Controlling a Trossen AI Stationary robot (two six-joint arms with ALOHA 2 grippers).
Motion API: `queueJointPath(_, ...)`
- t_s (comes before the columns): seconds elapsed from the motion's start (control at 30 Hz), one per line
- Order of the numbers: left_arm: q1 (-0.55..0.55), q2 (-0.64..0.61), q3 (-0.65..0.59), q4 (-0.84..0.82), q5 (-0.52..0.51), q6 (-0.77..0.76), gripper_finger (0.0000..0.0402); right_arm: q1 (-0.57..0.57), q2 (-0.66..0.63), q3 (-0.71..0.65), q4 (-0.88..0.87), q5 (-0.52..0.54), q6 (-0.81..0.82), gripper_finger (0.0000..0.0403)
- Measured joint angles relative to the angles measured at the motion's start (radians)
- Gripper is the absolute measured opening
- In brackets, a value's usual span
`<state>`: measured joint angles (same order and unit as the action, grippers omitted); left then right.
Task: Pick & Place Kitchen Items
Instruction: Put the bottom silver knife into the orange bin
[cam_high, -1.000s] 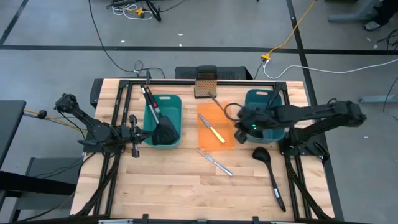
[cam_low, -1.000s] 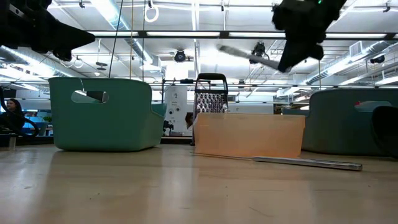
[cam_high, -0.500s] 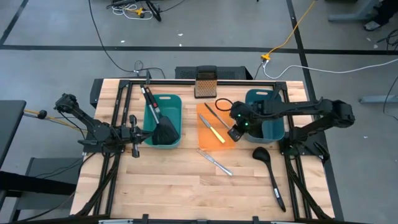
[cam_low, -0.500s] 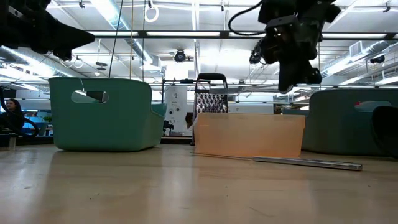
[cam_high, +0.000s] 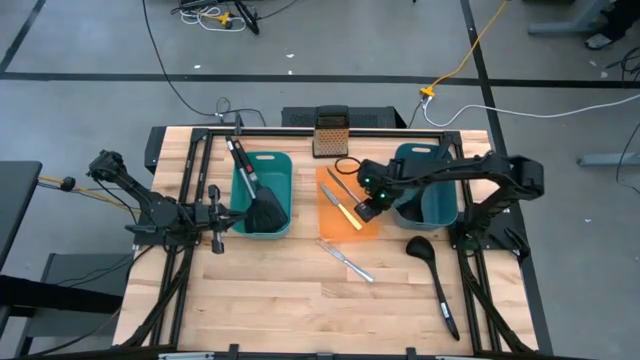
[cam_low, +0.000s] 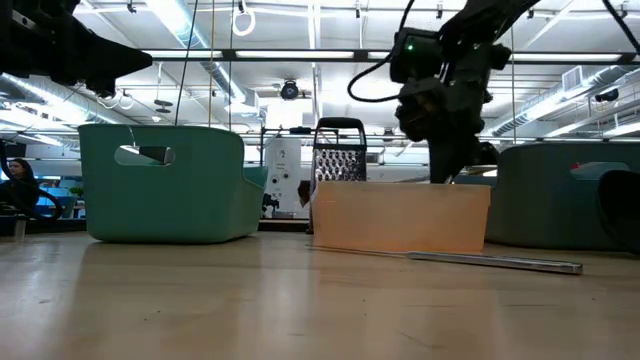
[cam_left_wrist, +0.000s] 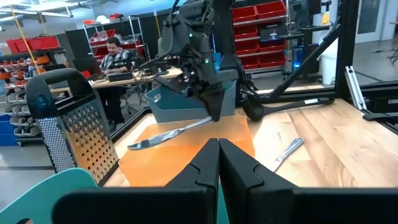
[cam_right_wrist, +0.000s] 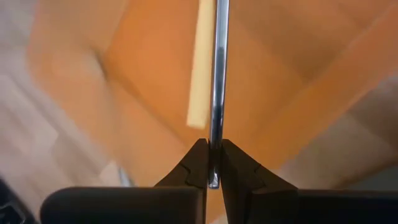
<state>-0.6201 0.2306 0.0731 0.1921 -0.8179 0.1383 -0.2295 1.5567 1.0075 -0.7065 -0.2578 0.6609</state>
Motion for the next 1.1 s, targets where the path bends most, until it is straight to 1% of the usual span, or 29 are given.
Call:
queueJointPath(0.07,0.0,0.0,0.0,0.0,0.0,0.0,0.0016,-0.004,0.028,0.017,-0.003,0.015,-0.002,0.0025)
queueJointPath(0.3,0.0,0.0,0.0,0.0,0.0,-0.002,0.0016,-0.004,0.151,0.094,-0.02,0.007,-0.021,0.0025)
queueJointPath(0.53,0.0,0.0,0.0,-0.001,0.0,-0.002,0.0016,-0.008,0.218,0.114,-0.052,0.004,-0.038,0.0025)
queueJointPath(0.9,0.0,0.0,0.0,-0.001,0.003,-0.003,0.0016,-0.026,0.235,0.114,-0.061,0.004,-0.041,0.0034)
queueJointPath(1.1,0.0,0.0,0.0,-0.001,0.003,-0.002,0.0016,-0.029,0.235,0.114,-0.06,-0.027,-0.053,0.0037)
